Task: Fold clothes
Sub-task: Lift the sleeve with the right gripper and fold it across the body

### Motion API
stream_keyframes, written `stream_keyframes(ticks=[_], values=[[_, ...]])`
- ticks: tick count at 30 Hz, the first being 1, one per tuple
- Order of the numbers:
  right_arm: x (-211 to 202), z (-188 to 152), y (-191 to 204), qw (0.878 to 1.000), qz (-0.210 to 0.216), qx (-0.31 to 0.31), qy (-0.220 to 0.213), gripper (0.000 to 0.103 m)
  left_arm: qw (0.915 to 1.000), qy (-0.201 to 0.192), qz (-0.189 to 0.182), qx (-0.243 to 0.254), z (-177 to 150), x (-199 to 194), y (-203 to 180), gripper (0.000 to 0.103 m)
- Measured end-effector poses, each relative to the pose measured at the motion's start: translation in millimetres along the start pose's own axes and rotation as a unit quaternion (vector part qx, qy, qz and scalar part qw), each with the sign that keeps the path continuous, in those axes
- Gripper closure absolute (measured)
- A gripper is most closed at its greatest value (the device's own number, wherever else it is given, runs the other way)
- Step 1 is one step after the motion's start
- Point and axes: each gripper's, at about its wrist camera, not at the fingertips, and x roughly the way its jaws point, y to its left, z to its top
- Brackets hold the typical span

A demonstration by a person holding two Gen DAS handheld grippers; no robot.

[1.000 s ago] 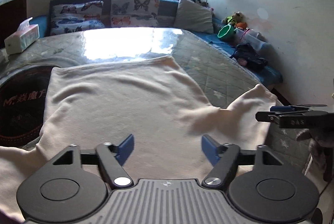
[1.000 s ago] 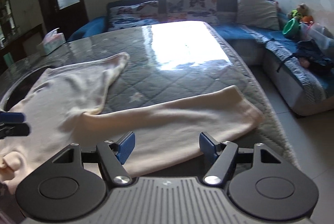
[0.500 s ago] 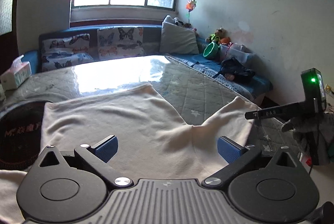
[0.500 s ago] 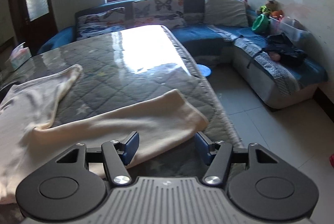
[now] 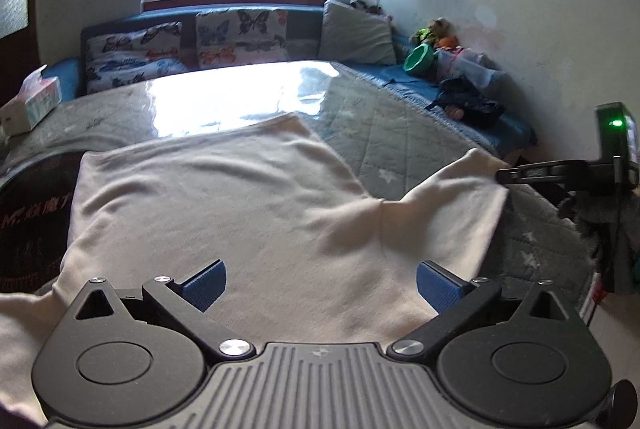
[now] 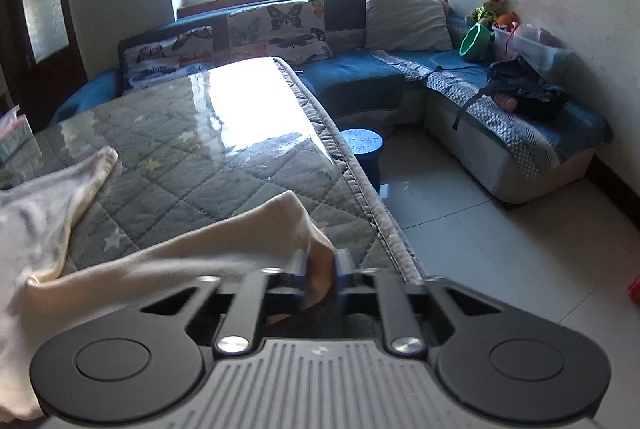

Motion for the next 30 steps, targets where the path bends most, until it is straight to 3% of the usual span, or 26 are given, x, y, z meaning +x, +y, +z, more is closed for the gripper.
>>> stream_keyframes(ticks=[8,16,22,30], values=[[-31,7,-5,0.998,0.044,0.024,-0.037,0.096,0.9996,0.02,0.017,0.005,-8,8,2,0.0],[-83,40,22,0.989,0.129,0.003,-0.075,0.096,0.9986,0.04,0.011,0.032,-20,21,-10,0.0],[-119,64,75,0.971,0.215,-0.044,-0.091,0.096,0.9998,0.018,0.007,0.008,-18,2,7,0.0],[-127,67,161,0.939,0.323,-0.105,-0.062,0.096,0.9961,-0.031,0.051,-0.066,-18,-41,67,0.0]])
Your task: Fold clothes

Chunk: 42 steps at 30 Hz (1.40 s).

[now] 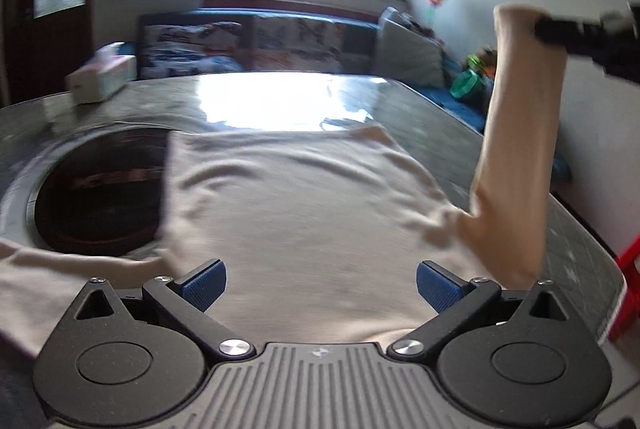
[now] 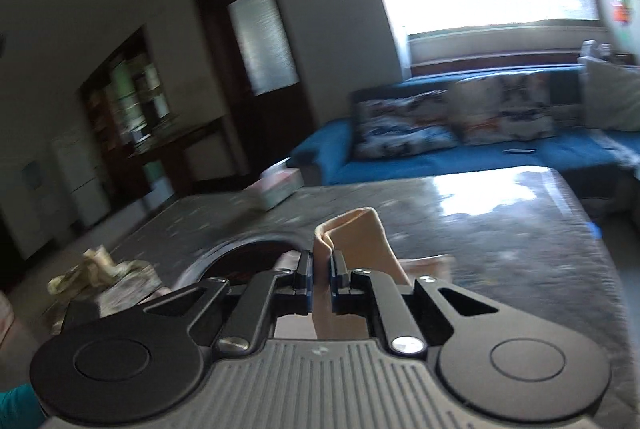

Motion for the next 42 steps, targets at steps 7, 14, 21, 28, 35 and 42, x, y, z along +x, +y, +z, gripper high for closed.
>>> stream_keyframes(ticks=[7,14,21,28,35,42], values=[[56,-22,33,0.996,0.055,-0.02,0.071,0.096,0.999,-0.01,0.028,-0.033,-6,-16,35,0.0],[93,-55,59,0.988,0.082,-0.021,0.127,0.094,0.9989,-0.005,0.026,-0.039,-13,-18,40,0.0],[93,-59,48,0.988,0.068,-0.027,0.137,0.086,0.9994,-0.004,0.02,-0.026,-11,-20,39,0.003],[72,-79,7,0.983,-0.062,-0.097,0.142,0.086,0.9999,-0.007,0.012,-0.006,-8,-14,30,0.022],[70,-89,-19,0.978,-0.084,-0.127,0.145,0.076,1.0,0.006,0.003,0.005,-6,5,26,0.041],[77,-94,-16,0.975,-0.055,-0.164,0.142,0.076,0.9998,0.014,0.01,0.003,-5,14,28,0.048]])
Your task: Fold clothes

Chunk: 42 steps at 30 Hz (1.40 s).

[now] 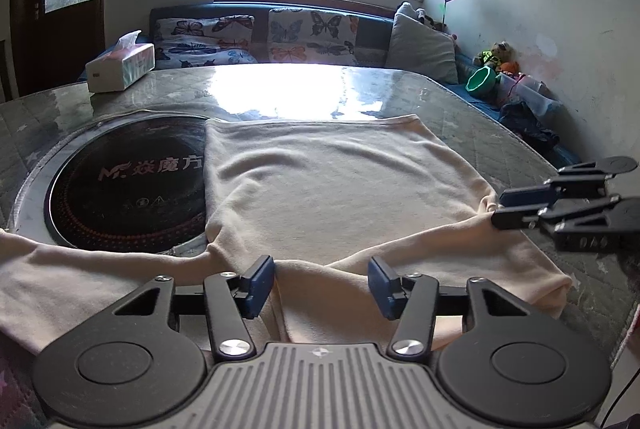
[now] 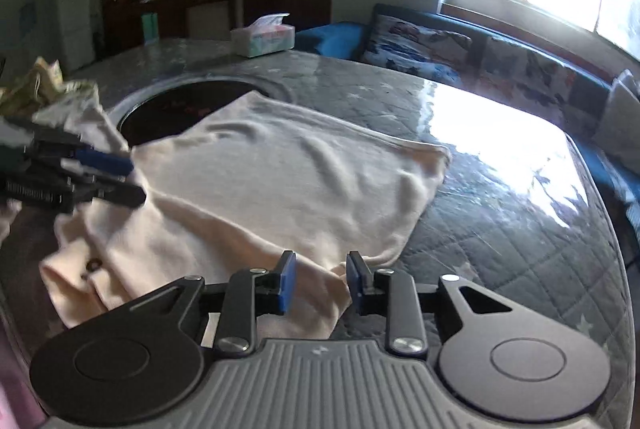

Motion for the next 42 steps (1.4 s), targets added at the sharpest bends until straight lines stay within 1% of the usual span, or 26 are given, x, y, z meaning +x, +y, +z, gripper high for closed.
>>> stream_keyframes(ticks=[2,3,4,5,6,8,10,13,14,16,18,20,23,25,26,28,30,31,32,35,37,40,42], values=[[5,-3,5,1.0,-0.008,-0.018,-0.002,0.077,1.0,-0.001,0.0,-0.002,0,0,1,0.05],[7,-4,5,1.0,-0.009,-0.022,0.002,0.082,1.0,-0.002,0.0,-0.001,0,-1,1,0.051],[9,-5,6,1.0,-0.011,-0.025,0.005,0.09,1.0,-0.003,0.0,0.0,1,-1,2,0.053],[7,-5,7,1.0,-0.016,-0.027,0.002,0.093,1.0,-0.004,0.0,0.0,1,-2,2,0.055],[5,-6,8,0.999,-0.021,-0.028,0.0,0.099,1.0,-0.005,0.001,0.002,1,-2,2,0.056],[1,-7,10,0.999,-0.032,-0.031,-0.005,0.099,1.0,-0.006,0.001,0.003,2,-2,3,0.063],[-8,-6,9,0.998,-0.047,-0.027,-0.015,0.1,1.0,-0.007,0.001,0.002,2,-2,4,0.065],[-12,-10,6,0.998,-0.061,-0.006,-0.015,0.1,0.9999,-0.005,0.01,0.011,1,1,2,0.066],[-9,-14,2,0.998,-0.064,0.005,-0.007,0.1,0.9998,-0.003,0.012,0.013,0,3,4,0.067],[-5,-19,-3,0.997,-0.071,0.024,-0.006,0.099,0.9998,0.001,0.016,0.012,-1,4,6,0.068],[-8,-18,-6,0.996,-0.074,0.045,-0.013,0.098,0.9997,0.001,0.021,0.011,0,2,7,0.069],[-12,-13,-7,0.996,-0.074,0.048,-0.024,0.097,0.9996,-0.004,0.025,0.012,1,-1,6,0.069],[-19,-4,-3,0.997,-0.062,0.038,-0.042,0.096,0.9996,-0.02,0.015,0.013,6,-6,-1,0.069],[-13,-2,3,0.998,-0.042,0.028,-0.034,0.095,0.9995,-0.024,-0.009,0.018,8,-5,-10,0.069],[-10,-2,6,0.999,-0.033,0.024,-0.03,0.095,0.9992,-0.022,-0.02,0.025,8,-2,-14,0.072],[0,-4,8,0.999,-0.029,0.025,-0.017,0.095,0.999,-0.012,-0.024,0.035,7,7,-19,0.074],[11,-11,6,0.999,-0.032,0.038,-0.005,0.095,0.9992,-0.004,-0.019,0.035,5,16,-16,0.078],[11,-12,4,0.999,-0.03,0.045,-0.006,0.095,0.9993,-0.001,-0.018,0.032,5,19,-13,0.082],[11,-12,3,0.998,-0.028,0.049,-0.007,0.095,0.9994,0.002,-0.016,0.029,5,22,-10,0.082],[0,-6,11,0.999,-0.015,0.03,-0.013,0.089,0.9994,-0.001,-0.018,0.03,3,13,-7,0.082],[-6,-3,18,1.0,-0.004,0.017,-0.017,0.077,0.999,-0.01,-0.026,0.036,0,2,-8,0.081],[-13,1,35,0.999,0.028,-0.002,-0.021,0.076,0.9982,-0.012,-0.04,0.043,-7,-10,-13,0.081],[-13,2,52,0.998,0.063,-0.015,-0.019,0.075,0.9976,-0.012,-0.043,0.052,-13,-16,-20,0.081]])
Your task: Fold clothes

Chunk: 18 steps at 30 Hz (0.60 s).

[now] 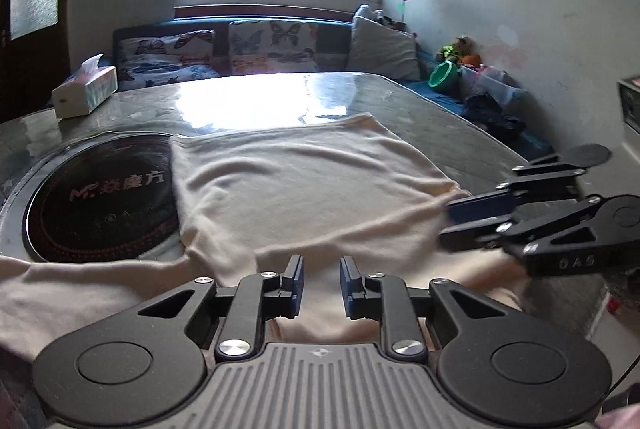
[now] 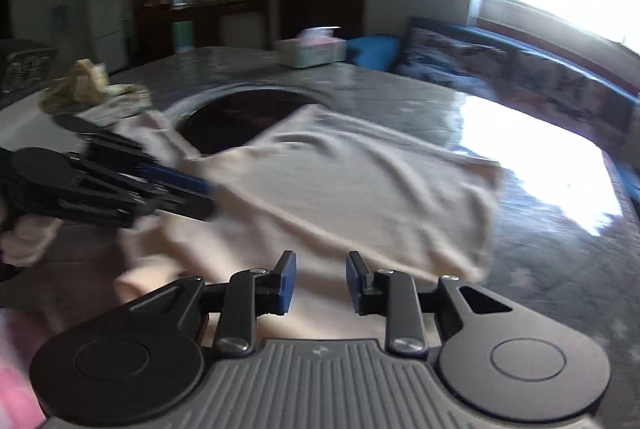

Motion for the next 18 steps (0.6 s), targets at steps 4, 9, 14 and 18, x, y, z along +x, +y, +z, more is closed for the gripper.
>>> stream_keyframes(ticks=[4,9,14,18], values=[[13,0,23,0.999,0.03,-0.023,0.011,0.075,0.9998,0.016,0.006,0.004,-13,-1,-4,0.081],[25,0,39,0.998,0.037,-0.047,0.029,0.075,0.9998,0.007,0.013,-0.011,-19,-16,7,0.079],[27,17,48,0.998,0.043,-0.048,0.011,0.075,0.9971,-0.016,0.056,-0.049,-18,-37,35,0.076],[42,24,58,0.997,0.062,-0.052,0.013,0.075,0.9884,-0.022,0.116,-0.096,-21,-49,71,0.067]])
